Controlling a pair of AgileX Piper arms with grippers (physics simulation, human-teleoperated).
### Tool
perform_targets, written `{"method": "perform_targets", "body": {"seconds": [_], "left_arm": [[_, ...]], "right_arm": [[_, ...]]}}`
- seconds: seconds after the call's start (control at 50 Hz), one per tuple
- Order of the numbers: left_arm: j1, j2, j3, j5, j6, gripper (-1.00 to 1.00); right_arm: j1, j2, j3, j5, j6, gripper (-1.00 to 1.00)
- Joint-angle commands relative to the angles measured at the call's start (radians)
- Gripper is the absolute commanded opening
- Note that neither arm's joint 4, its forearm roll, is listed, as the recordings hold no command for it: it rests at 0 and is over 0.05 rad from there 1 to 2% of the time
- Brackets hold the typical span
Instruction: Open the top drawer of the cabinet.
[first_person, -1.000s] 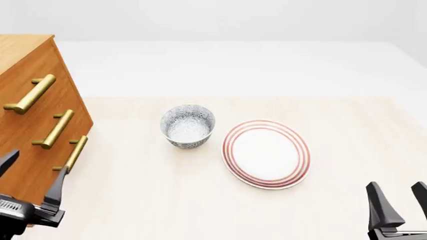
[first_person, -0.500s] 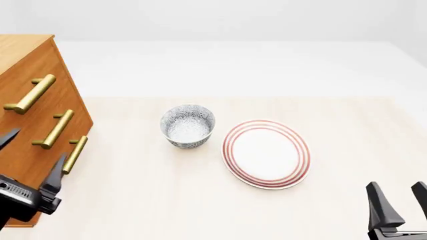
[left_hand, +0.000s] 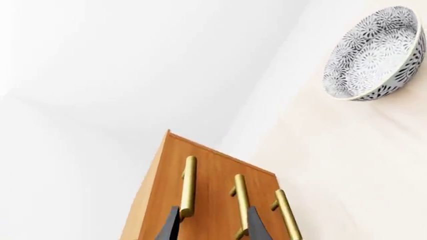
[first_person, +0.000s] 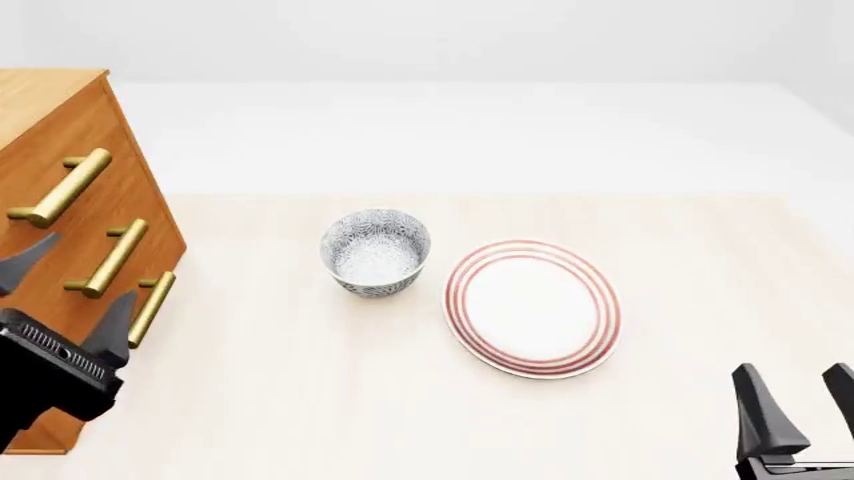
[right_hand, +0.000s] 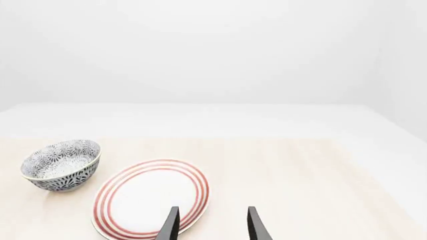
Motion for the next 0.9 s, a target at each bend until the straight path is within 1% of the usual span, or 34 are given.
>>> {"method": "perform_targets", "body": {"seconds": [0.02,0.04,0.08,0.18,0.24,0.38,0.48,0.56,0.6,0.66,0.86,0.88,0.9], "left_arm": [[0.016,0.067,-0.006,-0.063,0.101,1.00],[0.027,0.081,0.004,-0.087,0.126,1.00],[0.033,0.101,0.016,-0.116,0.152,1.00],[0.038,0.127,0.013,-0.137,0.164,1.00],[0.056,0.152,0.026,-0.176,0.192,1.00],[0.063,0.186,-0.005,-0.182,0.190,1.00],[0.088,0.219,-0.007,-0.217,0.204,1.00],[0.113,0.240,0.007,-0.261,0.228,1.00],[0.113,0.250,0.004,-0.268,0.227,1.00],[0.126,0.278,0.014,-0.306,0.241,1.00],[0.152,0.349,-0.001,-0.363,0.244,1.00],[0.166,0.375,0.013,-0.406,0.268,1.00],[0.169,0.386,0.016,-0.422,0.275,1.00]], "right_arm": [[0.000,0.000,0.000,0.000,0.000,1.00],[0.000,0.000,0.000,0.000,0.001,1.00],[0.000,0.000,0.000,0.000,0.000,1.00],[0.000,0.000,0.000,0.000,0.000,1.00],[0.000,0.000,0.000,0.000,0.000,1.00],[0.000,0.000,0.000,0.000,0.000,1.00],[0.000,0.000,0.000,0.000,0.000,1.00],[0.000,0.000,0.000,0.000,0.000,1.00],[0.000,0.000,0.000,0.000,0.000,1.00],[0.000,0.000,0.000,0.000,0.000,1.00],[0.000,0.000,0.000,0.000,0.000,1.00],[0.000,0.000,0.000,0.000,0.000,1.00],[0.000,0.000,0.000,0.000,0.000,1.00]]}}
